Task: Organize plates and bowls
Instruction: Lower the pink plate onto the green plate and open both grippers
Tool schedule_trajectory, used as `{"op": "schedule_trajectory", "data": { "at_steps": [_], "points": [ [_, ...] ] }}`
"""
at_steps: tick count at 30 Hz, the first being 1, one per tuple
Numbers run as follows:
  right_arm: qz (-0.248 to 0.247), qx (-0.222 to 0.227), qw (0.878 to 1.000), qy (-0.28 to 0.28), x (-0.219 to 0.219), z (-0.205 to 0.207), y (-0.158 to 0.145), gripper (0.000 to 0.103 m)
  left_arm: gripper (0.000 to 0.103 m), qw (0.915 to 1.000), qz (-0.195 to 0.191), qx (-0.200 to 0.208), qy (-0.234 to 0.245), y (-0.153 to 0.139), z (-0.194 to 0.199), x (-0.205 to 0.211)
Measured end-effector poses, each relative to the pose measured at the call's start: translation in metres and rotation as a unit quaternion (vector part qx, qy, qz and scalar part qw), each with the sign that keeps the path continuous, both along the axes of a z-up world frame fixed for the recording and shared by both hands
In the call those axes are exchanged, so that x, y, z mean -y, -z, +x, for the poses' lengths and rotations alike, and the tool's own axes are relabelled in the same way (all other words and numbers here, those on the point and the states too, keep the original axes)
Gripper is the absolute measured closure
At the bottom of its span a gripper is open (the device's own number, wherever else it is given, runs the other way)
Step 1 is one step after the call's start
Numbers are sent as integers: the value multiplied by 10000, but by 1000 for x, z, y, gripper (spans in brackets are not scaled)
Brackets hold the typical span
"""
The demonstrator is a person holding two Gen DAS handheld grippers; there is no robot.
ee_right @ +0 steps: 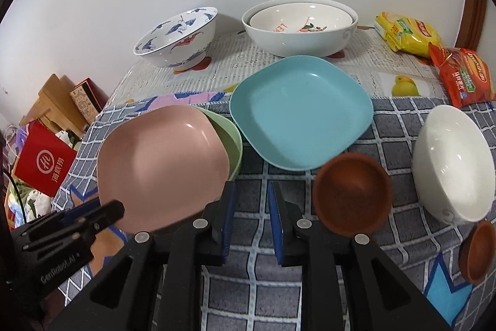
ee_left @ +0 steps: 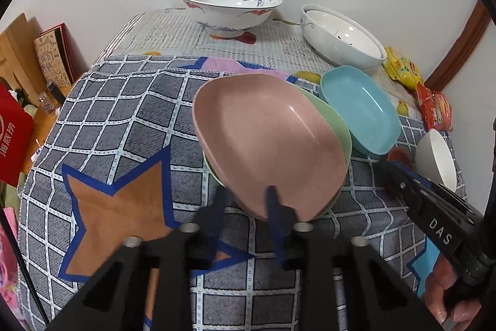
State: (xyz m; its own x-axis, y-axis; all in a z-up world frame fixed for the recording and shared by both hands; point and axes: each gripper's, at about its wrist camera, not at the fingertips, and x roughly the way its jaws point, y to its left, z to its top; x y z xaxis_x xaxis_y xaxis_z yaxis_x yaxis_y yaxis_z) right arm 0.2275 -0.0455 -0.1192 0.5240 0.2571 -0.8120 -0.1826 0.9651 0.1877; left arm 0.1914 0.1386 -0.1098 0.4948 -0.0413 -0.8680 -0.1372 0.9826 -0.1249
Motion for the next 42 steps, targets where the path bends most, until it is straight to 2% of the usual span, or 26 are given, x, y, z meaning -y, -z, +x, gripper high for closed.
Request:
{"op": "schedule_trajectory", "data": {
  "at_steps": [5,13,18,22,24,25,32,38,42],
  "points": [
    [-5,59,10000,-40,5,-16,-2,82,83,9999,-9,2,-136,3,-2,3],
    [-59,-35,9999,-86,7,-22,7,81,82,9988,-441,-46,-218,15,3,4],
    [-31,-105,9999,-53,10,-19,12,81,81,9988,-404,-218,-148,23,13,12],
    [-39,-118,9999,-81,10,-17,14,75,71,9987,-370,-358,-2,29,17,19],
    [-35,-117,9999,-93,10,-17,16,72,58,9984,-359,-419,155,30,17,25],
    [-20,-127,9999,-104,9,-18,16,72,55,9984,-313,-424,198,30,17,27],
    [38,-144,9998,-99,11,-22,15,69,53,9988,-171,-365,277,19,9,34],
    [-6,55,9999,-92,20,-33,0,67,53,9998,-75,-74,193,-1,-1,31],
    [-178,355,9992,-10,32,-42,-17,58,53,9996,95,191,172,-17,-7,33]
  ]
}}
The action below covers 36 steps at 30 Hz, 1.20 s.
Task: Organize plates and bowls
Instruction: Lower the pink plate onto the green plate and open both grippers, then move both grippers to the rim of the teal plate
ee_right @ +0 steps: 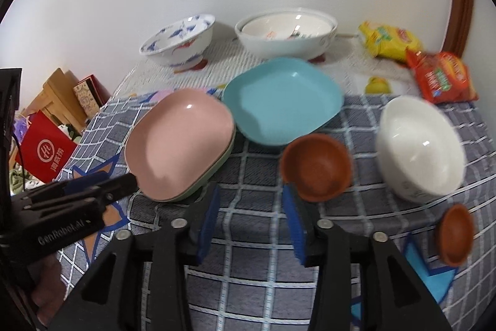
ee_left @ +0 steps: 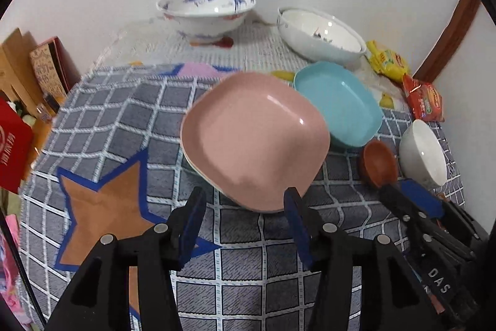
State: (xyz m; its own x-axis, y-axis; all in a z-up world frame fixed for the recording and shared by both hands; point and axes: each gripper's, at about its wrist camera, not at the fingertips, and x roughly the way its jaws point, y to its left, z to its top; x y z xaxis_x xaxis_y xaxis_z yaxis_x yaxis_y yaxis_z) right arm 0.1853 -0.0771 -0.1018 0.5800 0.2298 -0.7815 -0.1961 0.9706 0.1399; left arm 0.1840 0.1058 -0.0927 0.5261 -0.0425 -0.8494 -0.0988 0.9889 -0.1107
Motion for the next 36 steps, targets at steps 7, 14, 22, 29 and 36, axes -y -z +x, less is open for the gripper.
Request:
{"op": "schedule_trajectory", "data": {
  "at_steps": [7,14,22,29,36],
  "points": [
    [-49,416,9987,287,32,-2,-36,55,53,9989,314,348,18,-30,6,18],
    [-79,759,9948,671,60,14,-64,49,53,9968,452,620,218,-52,30,42],
    [3,689,9958,604,77,59,-75,46,53,9960,590,574,346,-58,69,60],
    [89,687,9965,478,77,100,-72,46,53,9949,776,510,392,-47,103,67],
    [-125,414,9985,331,63,134,-33,46,53,9950,819,329,458,-24,135,66]
  ]
}}
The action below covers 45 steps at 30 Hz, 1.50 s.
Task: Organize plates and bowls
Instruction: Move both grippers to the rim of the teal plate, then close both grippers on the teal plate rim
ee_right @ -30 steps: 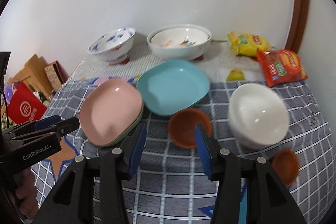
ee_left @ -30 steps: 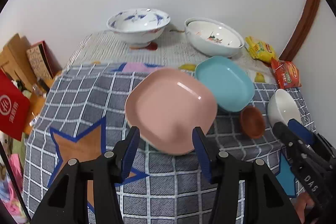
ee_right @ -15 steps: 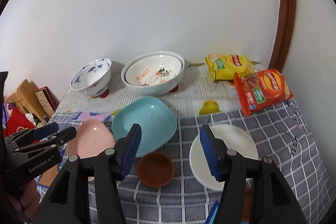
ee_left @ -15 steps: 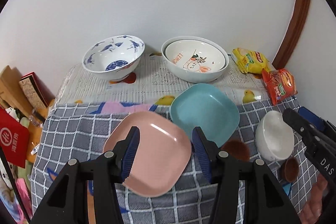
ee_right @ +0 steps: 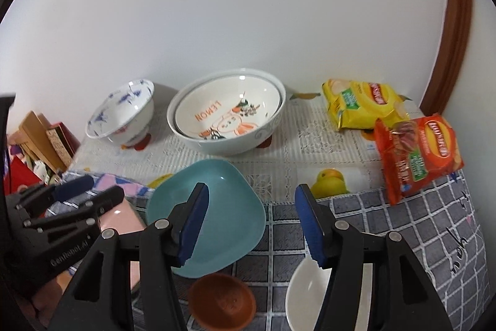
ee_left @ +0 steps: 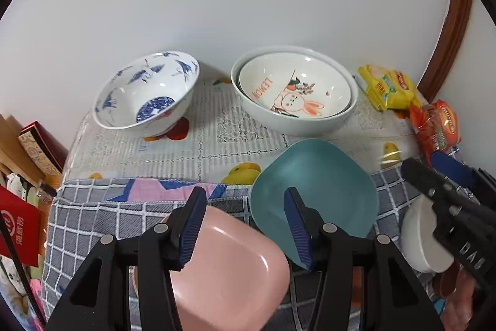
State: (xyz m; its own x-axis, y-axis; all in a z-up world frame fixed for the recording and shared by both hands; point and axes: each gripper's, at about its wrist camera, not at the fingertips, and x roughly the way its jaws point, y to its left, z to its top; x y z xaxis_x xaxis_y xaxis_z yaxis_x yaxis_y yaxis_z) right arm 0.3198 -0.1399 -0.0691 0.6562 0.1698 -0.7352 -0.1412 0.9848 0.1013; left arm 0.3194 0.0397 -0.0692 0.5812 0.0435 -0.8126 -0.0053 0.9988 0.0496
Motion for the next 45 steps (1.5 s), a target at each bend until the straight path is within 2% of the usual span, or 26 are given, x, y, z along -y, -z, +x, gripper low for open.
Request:
{"op": "schedule_trajectory", "data": {
  "at_steps": [7,13,23,35,40,45],
  "points": [
    [-155,-366,9992,-22,-6,18,39,46,53,9994,73,-296,154,33,25,4],
    [-344,-421,9984,-154,-19,18,53,48,53,9988,16,-444,206,50,33,2],
    [-397,-431,9983,-54,-17,21,59,51,53,9988,-10,-380,310,59,37,9],
    [-378,-489,9981,20,-17,24,65,51,53,9973,-28,-612,410,73,41,13],
    [-425,-583,9973,111,-15,27,74,54,53,9972,-38,-653,367,76,42,11],
    [-528,-617,9966,128,-17,28,78,63,53,9971,-62,-676,342,79,43,10]
  ]
}}
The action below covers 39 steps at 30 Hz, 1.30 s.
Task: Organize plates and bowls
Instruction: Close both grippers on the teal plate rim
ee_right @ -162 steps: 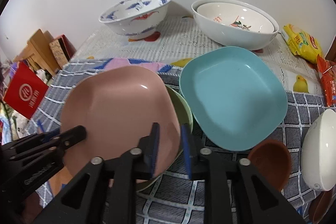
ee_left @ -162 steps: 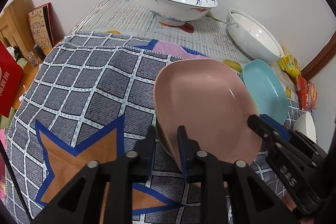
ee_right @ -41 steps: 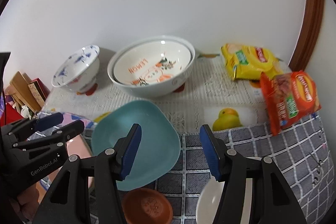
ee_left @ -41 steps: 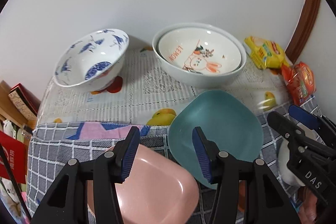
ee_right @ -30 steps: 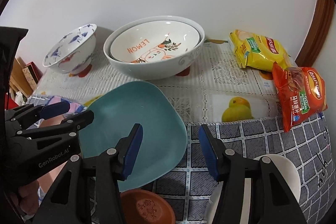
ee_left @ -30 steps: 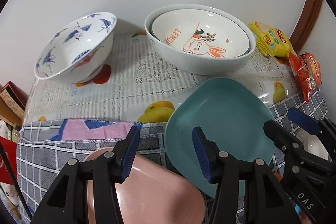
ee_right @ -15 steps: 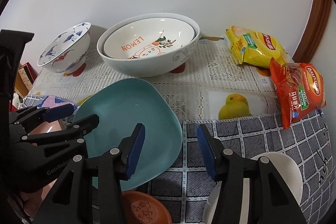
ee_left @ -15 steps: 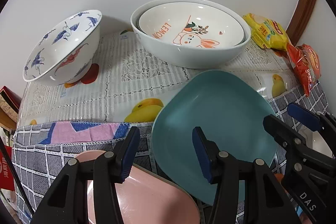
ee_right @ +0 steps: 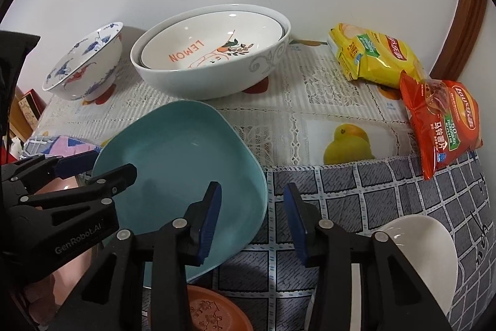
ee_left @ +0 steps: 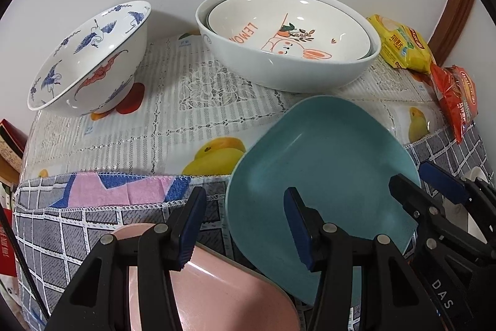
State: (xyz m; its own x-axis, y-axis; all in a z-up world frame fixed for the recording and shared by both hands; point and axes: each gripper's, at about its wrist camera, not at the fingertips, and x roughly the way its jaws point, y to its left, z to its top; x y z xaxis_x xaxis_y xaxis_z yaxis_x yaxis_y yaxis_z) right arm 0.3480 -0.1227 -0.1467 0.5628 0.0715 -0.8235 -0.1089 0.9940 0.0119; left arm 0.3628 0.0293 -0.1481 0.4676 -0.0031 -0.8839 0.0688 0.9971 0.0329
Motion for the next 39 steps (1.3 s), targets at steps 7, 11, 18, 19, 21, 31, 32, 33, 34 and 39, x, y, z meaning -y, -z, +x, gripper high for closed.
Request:
{"op": "schedule_trajectory", "data": {
  "at_steps": [7,11,18,19,21,31,32,33,34,39],
  "points": [
    [-115,43,9999,116,2,1,2,76,64,10000,-17,-55,-7,4,1,1],
    [-207,56,9995,220,4,2,3,90,76,10000,7,-77,3,6,1,4],
    [-130,112,9994,293,9,2,2,94,91,9999,-92,-15,-75,4,1,0],
    [-127,123,9994,285,8,2,2,94,91,9999,-125,-6,-82,3,1,-1],
    [-127,102,9996,225,6,2,1,90,91,9999,-118,-11,-62,2,0,-2],
    [-295,141,9989,328,4,5,8,97,88,10000,-77,-43,24,8,0,2],
    [-267,189,9989,349,4,4,7,97,90,9999,-126,-45,33,8,0,1],
    [-269,214,9987,375,5,3,6,97,91,9997,-232,-53,25,7,0,0],
    [-234,262,9985,413,6,2,4,97,91,9994,-352,-51,-2,4,-1,-3],
    [189,349,9985,382,11,-1,-9,98,93,9989,-409,200,-117,-15,-6,-12]
  ]
}}
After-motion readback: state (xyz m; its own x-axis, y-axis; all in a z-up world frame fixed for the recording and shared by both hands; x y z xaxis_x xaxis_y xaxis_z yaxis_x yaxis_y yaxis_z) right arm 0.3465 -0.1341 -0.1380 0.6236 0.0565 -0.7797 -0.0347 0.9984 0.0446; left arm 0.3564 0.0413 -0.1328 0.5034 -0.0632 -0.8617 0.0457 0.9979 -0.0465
